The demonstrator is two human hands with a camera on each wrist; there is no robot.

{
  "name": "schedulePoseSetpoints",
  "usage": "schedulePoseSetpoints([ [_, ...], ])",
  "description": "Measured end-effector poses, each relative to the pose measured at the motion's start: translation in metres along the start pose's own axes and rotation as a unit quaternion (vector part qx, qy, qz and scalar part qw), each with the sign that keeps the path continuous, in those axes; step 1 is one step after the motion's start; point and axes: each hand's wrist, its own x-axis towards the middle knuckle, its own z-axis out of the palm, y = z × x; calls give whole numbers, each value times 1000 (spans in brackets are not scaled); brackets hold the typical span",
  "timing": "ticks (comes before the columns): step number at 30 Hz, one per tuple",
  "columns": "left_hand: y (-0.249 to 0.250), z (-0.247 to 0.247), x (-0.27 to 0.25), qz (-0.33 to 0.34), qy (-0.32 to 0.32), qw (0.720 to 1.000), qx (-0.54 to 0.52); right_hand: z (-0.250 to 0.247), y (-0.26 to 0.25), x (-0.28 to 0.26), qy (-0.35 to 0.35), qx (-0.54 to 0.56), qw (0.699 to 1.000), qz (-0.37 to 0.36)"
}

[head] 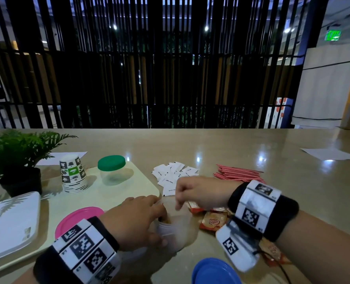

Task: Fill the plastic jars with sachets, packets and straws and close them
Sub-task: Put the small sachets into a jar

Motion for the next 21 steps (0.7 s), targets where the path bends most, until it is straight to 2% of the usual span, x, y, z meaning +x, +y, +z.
schedulePoseSetpoints([
  [3,0,1,-1,2,-1,1000,-4,-32,21,0,101,39,994,32],
  [7,0,0,-2,6,5,1000,-6,-61,64,5,163,-91,975,120],
  [9,-1,0,-1,7,3,1000,-6,-63,83,7,153,-143,962,172],
  [13,-1,0,-1,11,0,1000,2,-54,107,13,75,-244,936,242],
  [17,-1,1,-1,9,-16,1000,2,-48,120,16,50,-234,933,269],
  [21,1,-1,-4,14,-1,1000,-2,-45,126,20,59,-228,933,271],
])
